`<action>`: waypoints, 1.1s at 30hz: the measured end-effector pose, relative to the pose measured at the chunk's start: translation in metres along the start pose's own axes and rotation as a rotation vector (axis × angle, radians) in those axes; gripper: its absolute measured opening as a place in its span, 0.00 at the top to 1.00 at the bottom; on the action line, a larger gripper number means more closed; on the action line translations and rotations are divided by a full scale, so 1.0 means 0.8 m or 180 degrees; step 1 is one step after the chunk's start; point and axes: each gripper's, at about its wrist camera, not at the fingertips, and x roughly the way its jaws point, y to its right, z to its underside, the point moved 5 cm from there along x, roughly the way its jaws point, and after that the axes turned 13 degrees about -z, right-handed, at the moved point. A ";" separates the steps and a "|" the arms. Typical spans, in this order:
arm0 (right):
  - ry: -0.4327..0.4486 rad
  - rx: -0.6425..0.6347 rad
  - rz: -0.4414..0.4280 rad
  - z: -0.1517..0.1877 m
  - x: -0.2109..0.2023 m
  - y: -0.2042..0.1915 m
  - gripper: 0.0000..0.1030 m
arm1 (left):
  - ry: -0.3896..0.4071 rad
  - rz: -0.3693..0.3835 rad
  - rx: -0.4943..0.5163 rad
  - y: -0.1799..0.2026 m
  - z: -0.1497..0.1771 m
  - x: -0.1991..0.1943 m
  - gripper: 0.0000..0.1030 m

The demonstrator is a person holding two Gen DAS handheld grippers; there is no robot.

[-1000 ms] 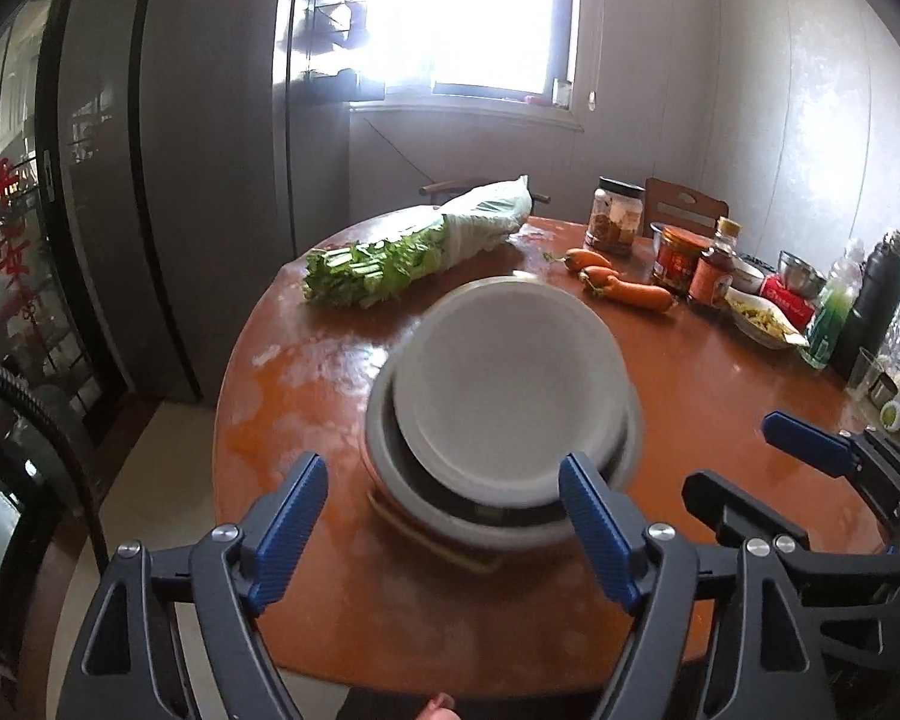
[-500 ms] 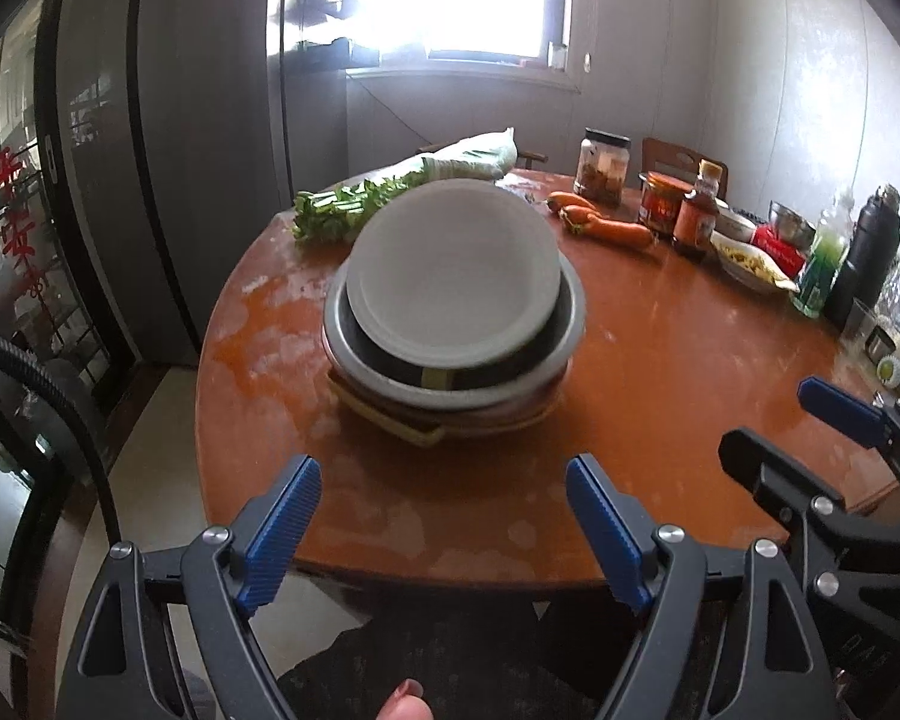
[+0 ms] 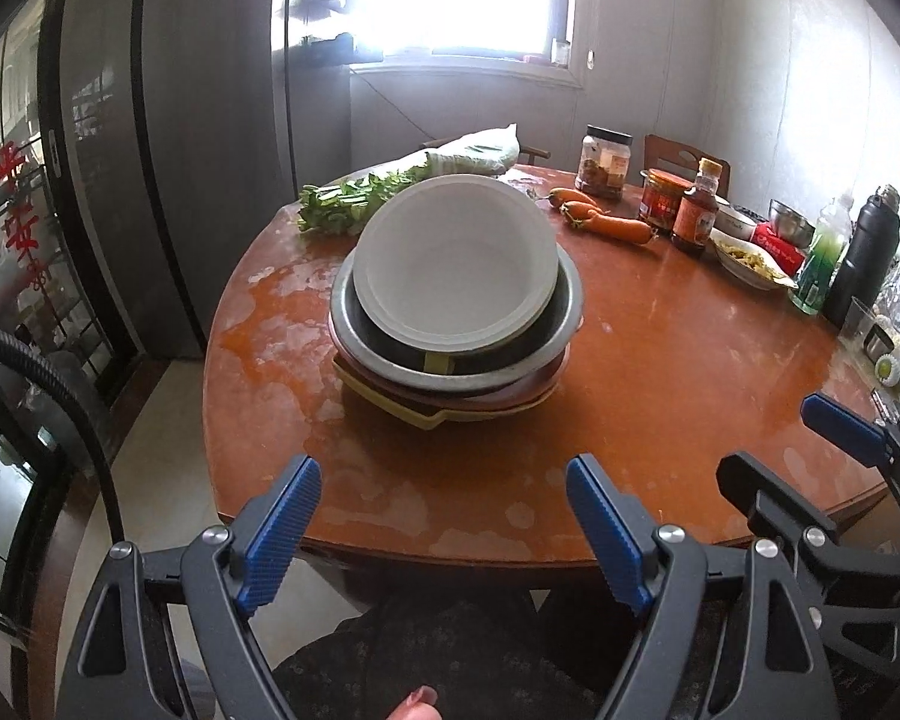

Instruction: Organize plates and bowls

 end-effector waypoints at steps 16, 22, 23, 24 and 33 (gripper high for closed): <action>-0.0031 0.0046 0.0030 0.003 0.000 0.003 0.24 | -0.0023 0.0010 0.0059 0.004 0.003 0.000 0.19; -0.0039 0.0041 0.0028 0.003 0.000 0.003 0.24 | -0.0045 0.0003 0.0066 0.005 0.002 0.003 0.19; -0.0037 0.0043 0.0027 0.003 0.000 0.003 0.24 | -0.0045 0.0009 0.0067 0.006 0.003 0.004 0.19; -0.0040 0.0044 0.0026 0.003 0.000 0.003 0.24 | -0.0046 0.0008 0.0070 0.006 0.003 0.004 0.19; -0.0041 0.0053 0.0039 0.006 0.000 0.004 0.24 | -0.0059 0.0009 0.0058 0.002 0.003 0.007 0.19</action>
